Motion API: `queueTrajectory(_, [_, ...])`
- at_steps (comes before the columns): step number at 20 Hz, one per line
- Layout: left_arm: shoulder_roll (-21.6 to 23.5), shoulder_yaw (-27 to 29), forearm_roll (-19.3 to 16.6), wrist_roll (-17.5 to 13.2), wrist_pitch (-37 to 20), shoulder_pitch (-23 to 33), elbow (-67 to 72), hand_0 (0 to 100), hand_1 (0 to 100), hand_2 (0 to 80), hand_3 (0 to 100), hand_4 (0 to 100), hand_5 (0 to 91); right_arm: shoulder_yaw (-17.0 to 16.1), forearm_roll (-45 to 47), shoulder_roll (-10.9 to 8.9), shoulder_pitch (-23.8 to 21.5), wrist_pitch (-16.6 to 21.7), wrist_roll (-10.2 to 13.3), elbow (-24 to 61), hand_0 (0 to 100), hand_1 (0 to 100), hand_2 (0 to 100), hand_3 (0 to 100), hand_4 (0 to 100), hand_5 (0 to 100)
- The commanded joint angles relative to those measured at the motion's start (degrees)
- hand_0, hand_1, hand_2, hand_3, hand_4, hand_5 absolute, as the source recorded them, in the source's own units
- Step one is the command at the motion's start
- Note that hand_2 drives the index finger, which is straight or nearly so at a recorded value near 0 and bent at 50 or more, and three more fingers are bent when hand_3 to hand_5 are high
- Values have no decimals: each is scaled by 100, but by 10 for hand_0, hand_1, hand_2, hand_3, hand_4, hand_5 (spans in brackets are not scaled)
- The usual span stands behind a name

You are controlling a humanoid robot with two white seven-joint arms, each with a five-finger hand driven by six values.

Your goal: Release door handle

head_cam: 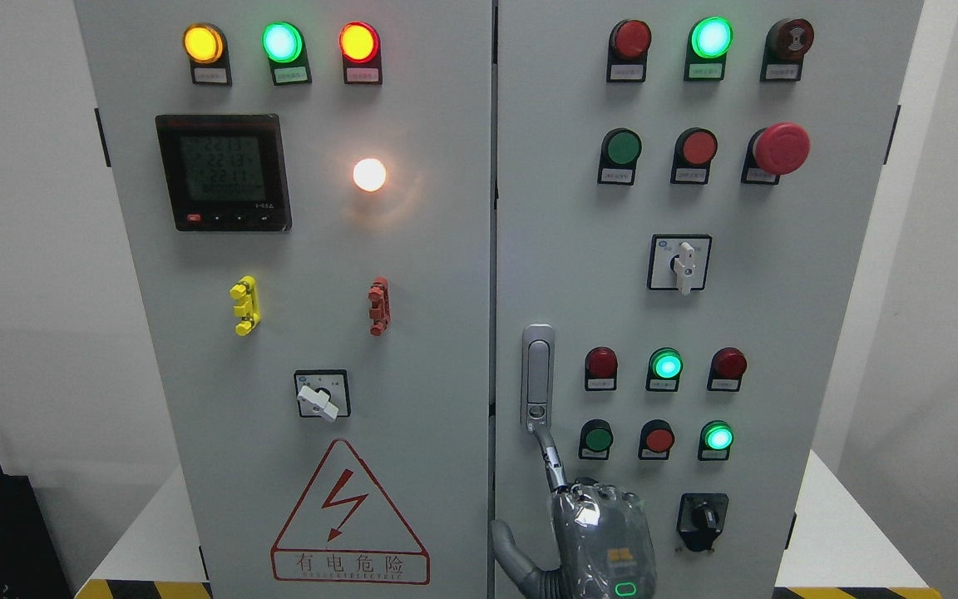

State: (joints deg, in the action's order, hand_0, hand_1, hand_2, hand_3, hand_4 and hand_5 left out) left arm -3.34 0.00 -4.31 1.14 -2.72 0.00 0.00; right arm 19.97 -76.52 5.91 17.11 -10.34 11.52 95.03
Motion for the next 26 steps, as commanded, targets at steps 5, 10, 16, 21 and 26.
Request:
queueTrajectory(5, [0,9,0,0,0,-17,53,120,389,0,0,0,0,6,-4,-2,-6,-3,8,7,295,338,0,1000,884,998])
queueTrajectory(10, [0,9,0,0,0,-17,53,120,389,0,0,0,0,6,5,-2,-6,14,61,24,296,336,0,1000,884,998])
queueTrajectory(16, [0,9,0,0,0,-17,53,120,389,0,0,0,0,33,14,-2,11,49,193,51,295,334,0,1000,882,998])
queueTrajectory(21, [0,9,0,0,0,-17,53,120,389,0,0,0,0,42,14,-2,3,50,228,86,293,334,0,1000,882,998])
queueTrajectory(26, [0,9,0,0,0,-17,53,120,389,0,0,0,0,59,31,-2,-15,58,237,95,291,334,0,1000,880,997])
